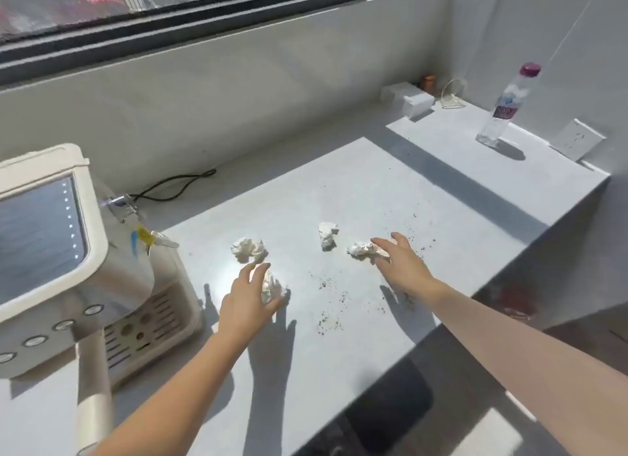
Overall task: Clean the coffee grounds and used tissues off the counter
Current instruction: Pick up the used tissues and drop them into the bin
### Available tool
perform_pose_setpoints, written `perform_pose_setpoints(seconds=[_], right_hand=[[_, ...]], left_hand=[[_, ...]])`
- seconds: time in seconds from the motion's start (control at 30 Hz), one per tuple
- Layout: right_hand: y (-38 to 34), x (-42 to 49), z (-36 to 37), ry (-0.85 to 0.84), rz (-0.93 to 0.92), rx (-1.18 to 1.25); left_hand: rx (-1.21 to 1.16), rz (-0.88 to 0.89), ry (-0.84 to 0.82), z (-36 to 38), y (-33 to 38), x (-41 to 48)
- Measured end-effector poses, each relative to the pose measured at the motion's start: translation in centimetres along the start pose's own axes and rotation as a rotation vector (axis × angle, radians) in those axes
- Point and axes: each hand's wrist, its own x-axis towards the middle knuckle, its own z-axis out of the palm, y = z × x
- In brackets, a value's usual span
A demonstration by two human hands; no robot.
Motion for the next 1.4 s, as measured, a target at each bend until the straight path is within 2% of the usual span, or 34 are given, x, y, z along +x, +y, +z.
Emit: perform_pose_setpoints(seconds=[0.07,0.2,0.5,0.67,0.83,0.9,1.03,1.1,1.2,1.3,1.33,1.4], right_hand=[[-0.7,1.1,0.4,0.031,0.007,-0.070],[-1.6,2.5,1.9,0.077,0.025,-0.196],[-1.8,4.2,3.2,0.150,0.006,-0.267],[-1.7,3.4,2.7,0.211,-0.051,-0.020],[-0.4,0.6,1.6,0.268,-0.107,0.179],[0.9,-0.7,1.0,0.299,-0.113,0.219],[4.5,-3.9,-0.1,0.364,-0.039,0.286],[6.7,-5.9,0.0,0.395,0.001,0.361],[10.0,-9.2,1.4,0.536,0.079,0.522],[13.8,-12.1,4.5,0.685,0.196,0.575],[15.1,-12.9,6.0,0.675,0.243,0.582],[18.0,-14.0,9.6,0.520,0.356,0.589]], left_hand=[[0.018,-0.022,0.007,0.5,0.0,1.2],[0.016,-0.009,-0.111,2.0,-0.4,2.1],[-0.044,0.051,-0.082,2.3,-1.2,3.1],[-0.087,0.030,-0.039,1.8,-0.9,3.1],[-0.200,0.163,-0.002,1.0,4.4,1.8],[-0.237,0.231,-0.072,1.1,7.6,0.5],[-0.266,0.440,-0.344,4.4,12.9,-3.6],[-0.304,0.471,-0.479,7.2,14.1,-6.4],[-0.374,0.377,-0.675,12.4,14.3,-9.7],[-0.476,0.131,-0.773,17.6,12.9,-11.3],[-0.521,0.022,-0.780,19.2,12.3,-11.4],[-0.589,-0.187,-0.766,21.9,11.2,-11.4]])
